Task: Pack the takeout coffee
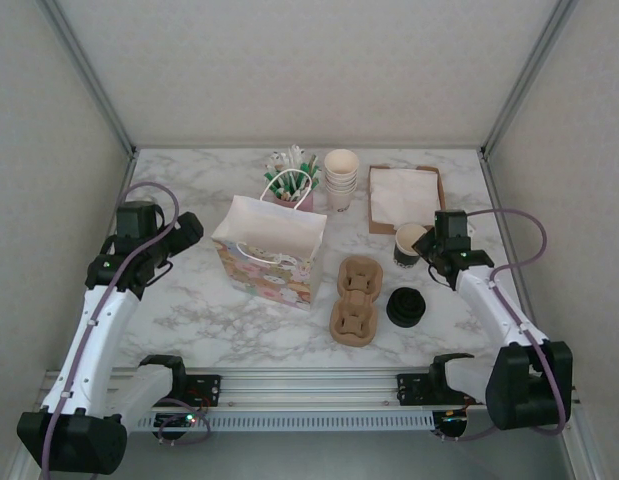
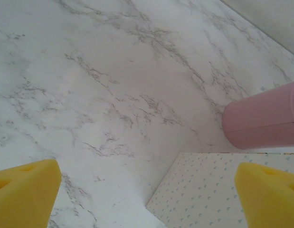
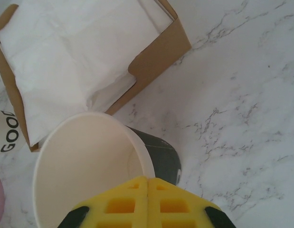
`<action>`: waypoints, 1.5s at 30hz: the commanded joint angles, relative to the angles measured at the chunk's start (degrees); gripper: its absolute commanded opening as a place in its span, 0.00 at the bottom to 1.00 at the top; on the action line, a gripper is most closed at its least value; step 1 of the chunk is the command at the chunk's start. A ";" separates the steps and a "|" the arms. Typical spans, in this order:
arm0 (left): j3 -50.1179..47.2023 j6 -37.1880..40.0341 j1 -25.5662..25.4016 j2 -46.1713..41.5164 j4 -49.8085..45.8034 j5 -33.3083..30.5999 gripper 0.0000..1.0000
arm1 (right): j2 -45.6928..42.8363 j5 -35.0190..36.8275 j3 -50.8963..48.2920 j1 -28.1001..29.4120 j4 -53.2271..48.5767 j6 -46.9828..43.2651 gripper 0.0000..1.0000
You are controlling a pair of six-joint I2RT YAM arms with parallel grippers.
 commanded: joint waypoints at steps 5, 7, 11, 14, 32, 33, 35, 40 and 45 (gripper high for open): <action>-0.80 0.32 -0.30 -1.20 -0.01 0.50 0.94 | 2.03 0.56 0.61 -0.85 -2.11 -1.65 0.10; -0.68 0.32 -0.29 -1.25 -0.16 0.47 0.94 | 2.73 1.66 2.66 -0.95 -5.95 -2.20 0.18; -0.80 0.17 -0.32 -1.40 -0.19 0.13 0.94 | 1.90 1.46 5.91 -0.91 -11.28 -4.83 0.30; -0.71 0.12 -0.27 -1.26 -0.35 -0.15 0.95 | 0.17 0.00 8.08 -0.90 -15.06 -6.12 0.53; -0.87 0.34 -0.25 -1.07 -0.36 -0.58 0.95 | -5.00 -5.91 14.58 6.92 -43.46 -9.10 0.87; -0.89 0.34 -0.17 -1.04 -0.41 -0.59 0.95 | -4.51 -5.62 13.47 7.73 -42.91 -8.69 0.87; -0.89 0.33 -0.17 -1.07 -0.37 -0.67 0.95 | -3.28 -6.11 11.40 8.84 -41.61 -8.21 0.88; -0.89 0.34 -0.20 -1.09 -0.56 -0.66 0.95 | -0.70 -8.15 7.60 9.48 -38.15 -7.52 0.91; -0.98 0.28 -0.23 -1.24 -0.61 -0.84 0.95 | 0.39 -7.45 6.17 9.75 -37.35 -7.60 0.92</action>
